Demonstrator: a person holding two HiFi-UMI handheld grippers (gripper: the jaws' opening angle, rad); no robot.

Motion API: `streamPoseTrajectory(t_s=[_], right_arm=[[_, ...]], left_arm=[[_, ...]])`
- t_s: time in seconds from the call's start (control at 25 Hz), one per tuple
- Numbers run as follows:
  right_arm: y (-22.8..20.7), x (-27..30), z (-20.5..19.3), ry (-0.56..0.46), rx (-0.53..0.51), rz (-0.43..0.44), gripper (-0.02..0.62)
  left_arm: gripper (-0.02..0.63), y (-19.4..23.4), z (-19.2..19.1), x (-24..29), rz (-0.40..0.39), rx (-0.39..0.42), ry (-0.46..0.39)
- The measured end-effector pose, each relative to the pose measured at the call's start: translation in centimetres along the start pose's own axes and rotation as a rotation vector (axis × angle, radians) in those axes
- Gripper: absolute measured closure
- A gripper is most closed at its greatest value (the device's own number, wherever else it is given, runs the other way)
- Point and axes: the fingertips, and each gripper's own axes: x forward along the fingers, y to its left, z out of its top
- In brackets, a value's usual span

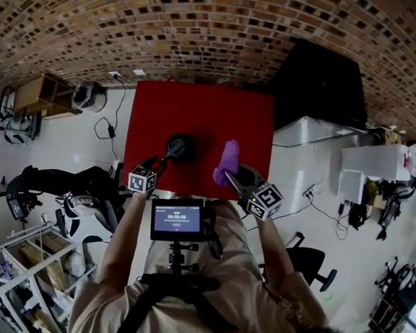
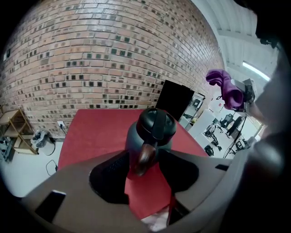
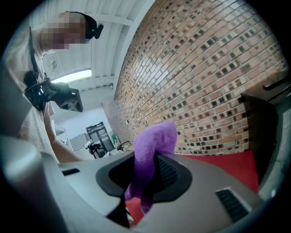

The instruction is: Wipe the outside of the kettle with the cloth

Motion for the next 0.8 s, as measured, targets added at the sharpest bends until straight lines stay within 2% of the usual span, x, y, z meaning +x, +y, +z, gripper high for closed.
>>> streamPoseTrajectory(t_s=[0.2, 0.4, 0.48, 0.6, 0.8], right_arm=[[0.3, -0.5, 0.4, -0.022, 0.007, -0.060, 0.479], [0.4, -1.0, 1.3, -0.068, 0.038, -0.149, 0.479], [1.1, -0.9, 1.2, -0.075, 0.042, -0.170, 0.479], [2.1, -0.3, 0.9, -0.081, 0.041, -0.193, 0.479], [3.9, 1.2, 0.8, -0.093, 0.042, -0.227, 0.479]], left_arm=[[0.400, -0.2, -0.8, 1.9, -0.057, 0.068, 0.048], [0.401, -1.2, -1.1, 3.2, -0.172, 0.161, 0.085], [0.402, -1.4, -1.4, 3.2, -0.221, 0.175, 0.086], [0.443, -1.4, -1.8, 3.4, -0.281, 0.180, 0.077], [0.483, -1.9, -1.8, 3.5, -0.286, 0.369, 0.101]])
